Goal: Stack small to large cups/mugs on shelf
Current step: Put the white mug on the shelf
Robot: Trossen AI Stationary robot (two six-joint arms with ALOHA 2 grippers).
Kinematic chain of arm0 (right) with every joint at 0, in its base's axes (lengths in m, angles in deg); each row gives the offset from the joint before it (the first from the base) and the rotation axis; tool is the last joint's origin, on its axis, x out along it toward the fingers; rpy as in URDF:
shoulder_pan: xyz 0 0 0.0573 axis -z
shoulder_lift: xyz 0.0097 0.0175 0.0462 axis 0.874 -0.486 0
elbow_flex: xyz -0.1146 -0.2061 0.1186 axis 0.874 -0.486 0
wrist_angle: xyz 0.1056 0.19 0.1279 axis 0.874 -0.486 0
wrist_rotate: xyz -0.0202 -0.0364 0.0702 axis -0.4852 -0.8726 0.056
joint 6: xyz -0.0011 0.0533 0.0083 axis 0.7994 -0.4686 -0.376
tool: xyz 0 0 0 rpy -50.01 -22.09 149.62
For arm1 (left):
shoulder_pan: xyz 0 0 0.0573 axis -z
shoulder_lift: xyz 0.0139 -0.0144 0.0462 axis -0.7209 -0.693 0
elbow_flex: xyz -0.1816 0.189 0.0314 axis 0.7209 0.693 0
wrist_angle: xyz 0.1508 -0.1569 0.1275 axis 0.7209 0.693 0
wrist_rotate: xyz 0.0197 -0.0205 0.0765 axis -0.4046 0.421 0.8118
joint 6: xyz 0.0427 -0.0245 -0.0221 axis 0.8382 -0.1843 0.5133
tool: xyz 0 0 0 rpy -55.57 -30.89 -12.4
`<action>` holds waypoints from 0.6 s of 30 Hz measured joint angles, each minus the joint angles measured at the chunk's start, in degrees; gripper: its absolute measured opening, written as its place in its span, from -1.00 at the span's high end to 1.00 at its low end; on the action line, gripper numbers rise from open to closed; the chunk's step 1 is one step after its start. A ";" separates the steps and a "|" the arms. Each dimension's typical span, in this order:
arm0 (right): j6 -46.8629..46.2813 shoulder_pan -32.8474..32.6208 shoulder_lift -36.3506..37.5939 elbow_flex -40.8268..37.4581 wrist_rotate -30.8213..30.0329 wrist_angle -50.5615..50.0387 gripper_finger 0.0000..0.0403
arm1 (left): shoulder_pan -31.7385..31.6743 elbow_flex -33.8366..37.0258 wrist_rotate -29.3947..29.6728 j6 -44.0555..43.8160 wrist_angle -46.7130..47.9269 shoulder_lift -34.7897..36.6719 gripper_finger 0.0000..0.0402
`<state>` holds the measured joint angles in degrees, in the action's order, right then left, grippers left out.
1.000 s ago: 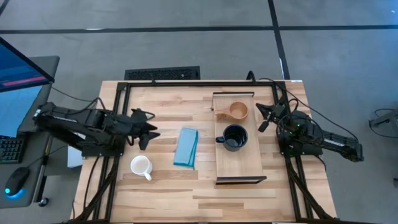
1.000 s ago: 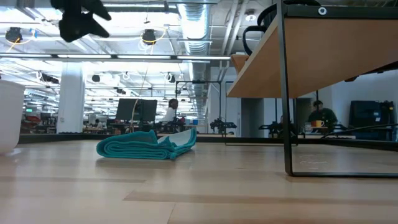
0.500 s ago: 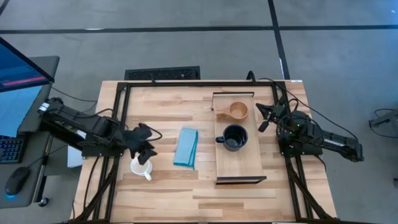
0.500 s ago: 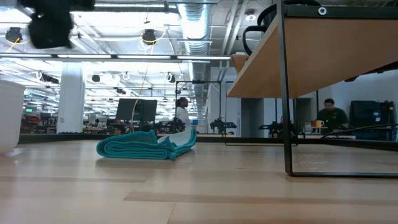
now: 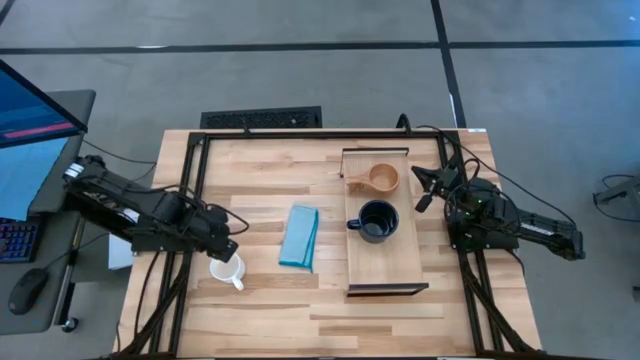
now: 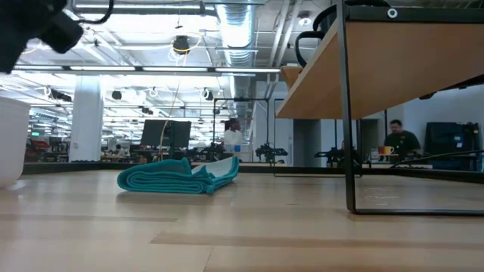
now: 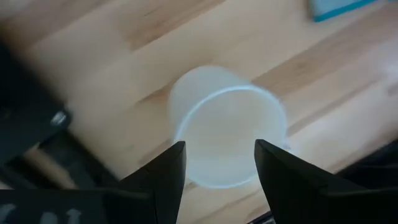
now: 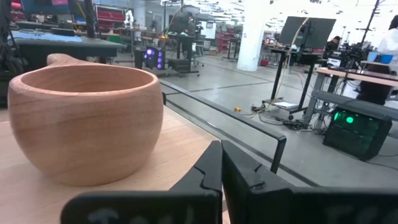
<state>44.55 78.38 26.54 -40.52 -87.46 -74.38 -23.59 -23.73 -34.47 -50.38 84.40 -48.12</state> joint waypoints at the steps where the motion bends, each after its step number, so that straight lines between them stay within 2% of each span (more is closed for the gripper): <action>1: 0.00 0.00 0.00 0.00 0.01 -0.01 0.87 | 0.00 0.01 -0.60 -1.03 0.97 0.01 0.09; 18: 0.01 0.00 -0.60 0.00 0.01 -0.03 0.87 | -0.02 0.01 -7.11 -12.43 0.48 -4.57 0.09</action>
<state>44.55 78.38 25.94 -40.52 -87.46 -74.41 -23.61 -23.72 -41.57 -62.81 84.88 -52.69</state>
